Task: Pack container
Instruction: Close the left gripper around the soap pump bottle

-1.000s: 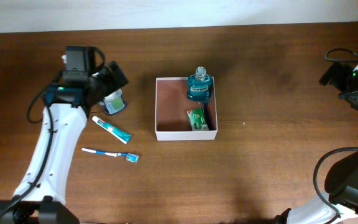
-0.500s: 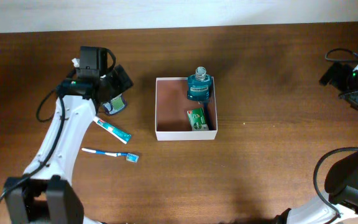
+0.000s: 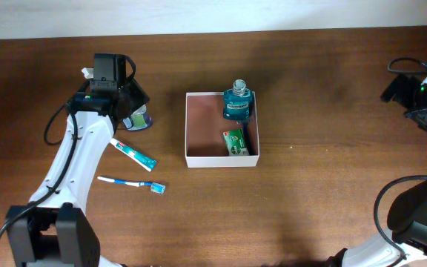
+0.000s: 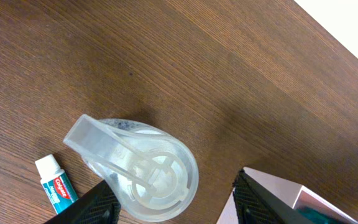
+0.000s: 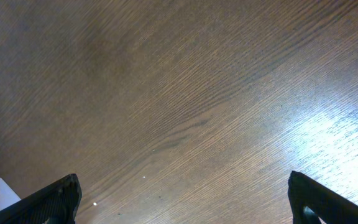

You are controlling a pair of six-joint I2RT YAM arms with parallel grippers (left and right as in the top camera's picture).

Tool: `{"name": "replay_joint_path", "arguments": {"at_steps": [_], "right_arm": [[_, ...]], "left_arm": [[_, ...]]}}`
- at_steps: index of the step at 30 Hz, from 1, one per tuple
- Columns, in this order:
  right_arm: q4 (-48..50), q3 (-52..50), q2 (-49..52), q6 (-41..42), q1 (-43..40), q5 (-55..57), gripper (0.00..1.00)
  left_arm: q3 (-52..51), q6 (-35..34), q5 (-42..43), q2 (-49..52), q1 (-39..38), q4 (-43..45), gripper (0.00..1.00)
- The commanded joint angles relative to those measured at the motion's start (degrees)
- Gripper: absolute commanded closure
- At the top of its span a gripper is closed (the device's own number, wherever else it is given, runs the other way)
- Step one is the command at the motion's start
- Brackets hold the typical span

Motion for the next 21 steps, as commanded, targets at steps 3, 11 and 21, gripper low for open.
{"name": "replay_joint_path", "arguments": {"at_steps": [3, 11, 21], "right_arm": [[-0.02, 0.9, -1.18, -0.17, -0.15, 0.11, 0.01], [-0.02, 0.9, -1.18, -0.17, -0.15, 0.11, 0.01], [-0.02, 0.9, -1.18, -0.15, -0.15, 0.09, 0.02]], "left_arm": [[0.31, 1.62, -6.93, 0.13, 0.15, 0.46, 0.34], [0.31, 11.8, -7.08, 1.29, 0.13, 0.81, 0.28], [0.31, 11.8, -7.08, 2.71, 0.15, 1.68, 0.45]]}}
